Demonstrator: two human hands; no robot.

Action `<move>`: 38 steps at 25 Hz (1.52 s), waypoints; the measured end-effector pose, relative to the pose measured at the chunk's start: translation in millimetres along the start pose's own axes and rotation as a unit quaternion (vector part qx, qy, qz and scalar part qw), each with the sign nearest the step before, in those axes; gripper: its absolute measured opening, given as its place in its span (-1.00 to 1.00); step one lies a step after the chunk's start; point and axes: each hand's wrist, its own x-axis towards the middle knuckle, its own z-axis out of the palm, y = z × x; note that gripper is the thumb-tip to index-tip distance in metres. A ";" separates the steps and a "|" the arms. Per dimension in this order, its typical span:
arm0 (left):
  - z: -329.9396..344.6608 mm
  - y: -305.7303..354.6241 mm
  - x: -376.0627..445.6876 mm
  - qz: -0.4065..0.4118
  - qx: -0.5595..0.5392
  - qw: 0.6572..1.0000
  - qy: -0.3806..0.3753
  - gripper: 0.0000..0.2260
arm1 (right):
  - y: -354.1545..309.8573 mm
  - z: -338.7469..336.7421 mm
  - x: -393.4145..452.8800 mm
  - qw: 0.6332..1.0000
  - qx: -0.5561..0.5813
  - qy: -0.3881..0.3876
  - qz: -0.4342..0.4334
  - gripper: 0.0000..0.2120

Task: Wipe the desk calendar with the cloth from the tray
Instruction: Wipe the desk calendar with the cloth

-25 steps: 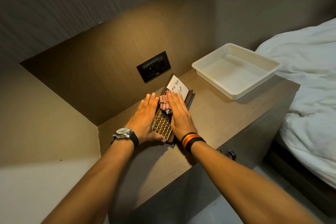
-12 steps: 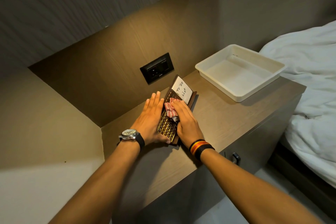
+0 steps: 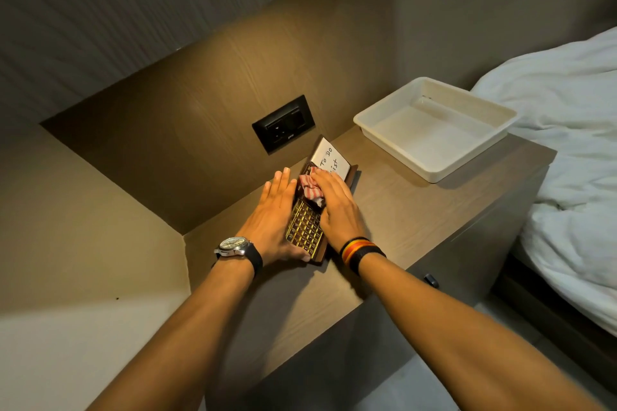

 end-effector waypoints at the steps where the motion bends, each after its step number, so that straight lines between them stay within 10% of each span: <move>1: -0.2 -0.3 -0.3 0.000 -0.002 1.000 0.002 0.44 | -9.2 1.7 6.0 1.000 0.008 0.000 0.005 -0.30; 38: 2.9 4.6 5.4 -0.019 -0.006 1.000 0.012 0.42 | 18.9 6.8 -1.2 0.997 -0.063 -0.038 0.038 -0.19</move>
